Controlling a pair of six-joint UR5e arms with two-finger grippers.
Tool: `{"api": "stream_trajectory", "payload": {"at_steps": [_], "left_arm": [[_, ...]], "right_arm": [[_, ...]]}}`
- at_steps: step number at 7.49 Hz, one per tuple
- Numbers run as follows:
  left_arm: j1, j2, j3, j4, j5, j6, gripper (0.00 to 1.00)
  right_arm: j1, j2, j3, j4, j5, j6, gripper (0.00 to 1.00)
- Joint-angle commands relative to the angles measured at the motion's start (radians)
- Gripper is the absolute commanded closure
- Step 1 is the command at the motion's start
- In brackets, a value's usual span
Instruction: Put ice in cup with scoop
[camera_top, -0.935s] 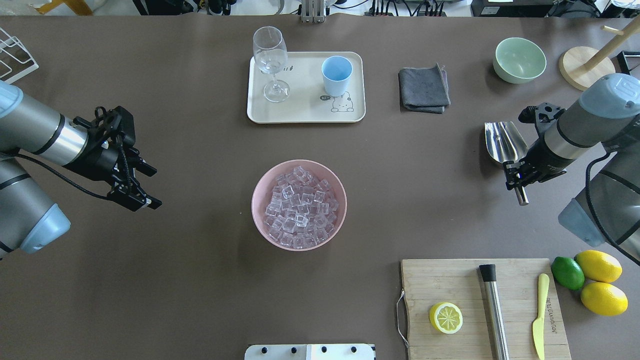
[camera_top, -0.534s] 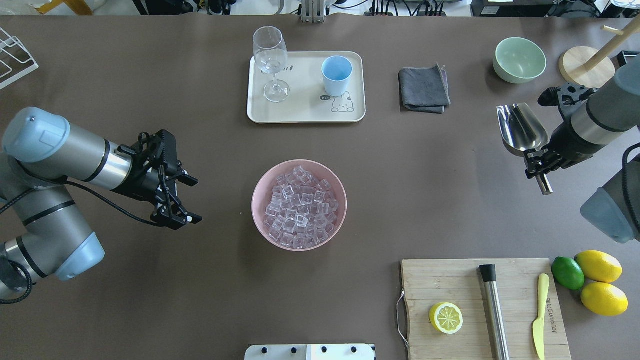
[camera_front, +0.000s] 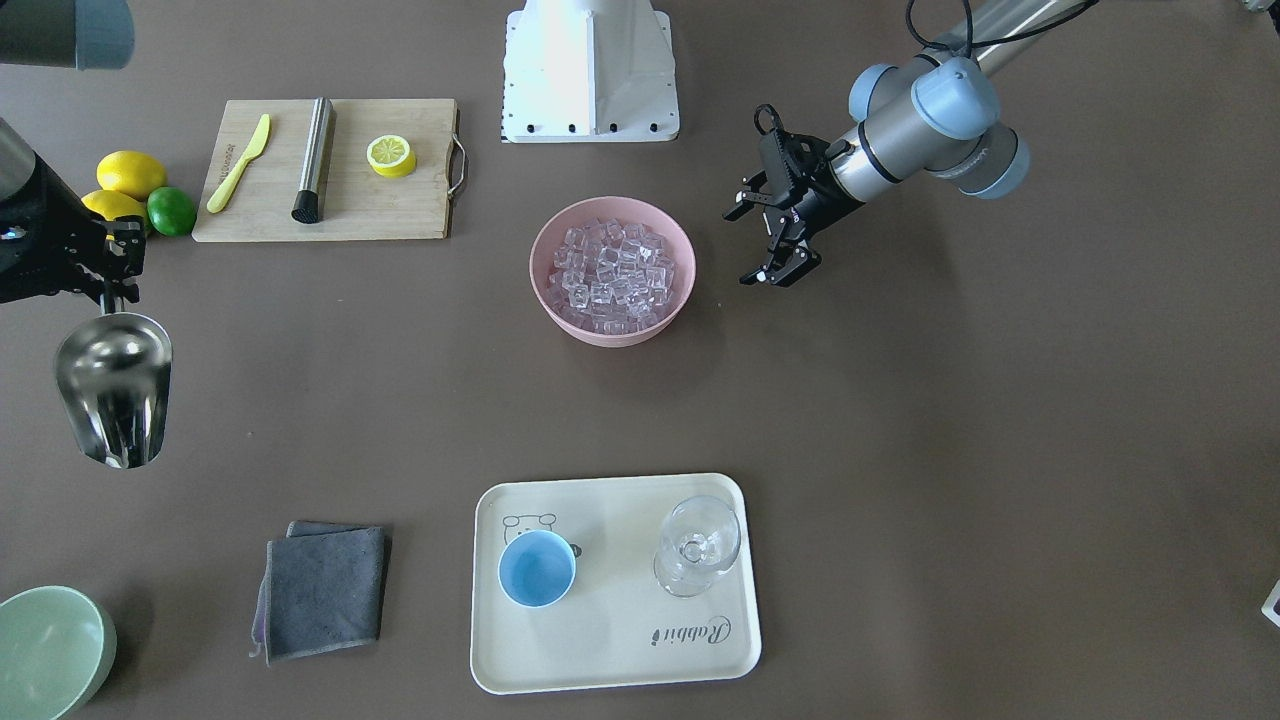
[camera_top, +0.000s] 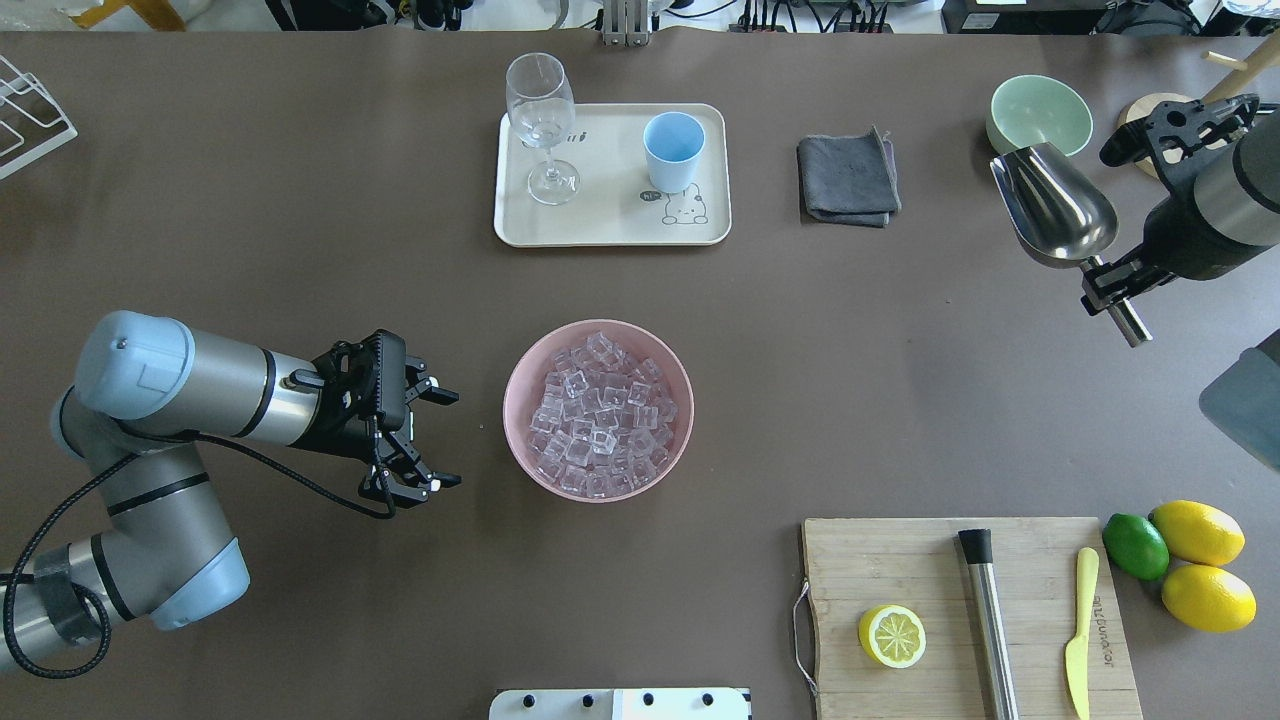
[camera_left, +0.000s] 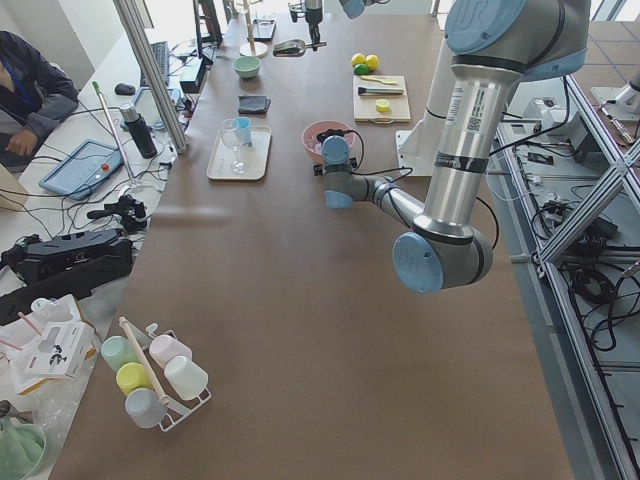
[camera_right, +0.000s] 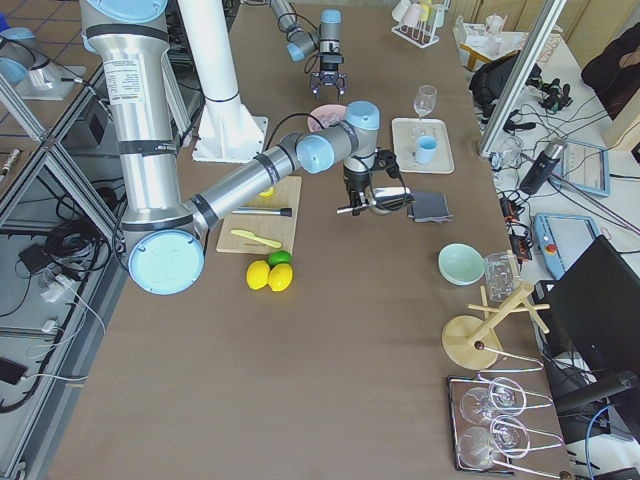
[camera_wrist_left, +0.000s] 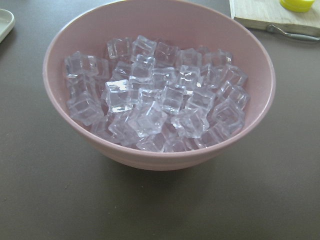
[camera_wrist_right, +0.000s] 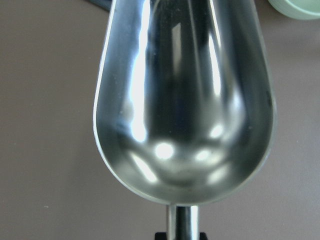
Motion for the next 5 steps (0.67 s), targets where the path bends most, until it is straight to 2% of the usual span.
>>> {"api": "stream_trajectory", "payload": {"at_steps": [1, 3, 5], "left_arm": [[0.014, -0.065, 0.109, -0.04, 0.027, 0.158, 0.02], [0.014, -0.125, 0.218, -0.13, 0.067, 0.157, 0.02], [0.014, -0.138, 0.245, -0.132, 0.061, 0.149, 0.02]], "right_arm": [[0.0, -0.004, 0.066, -0.006, -0.053, -0.263, 1.0], [-0.015, 0.055, 0.124, -0.183, -0.101, -0.554, 1.0], [-0.123, 0.121, 0.206, -0.337, -0.202, -0.661, 1.0]]}}
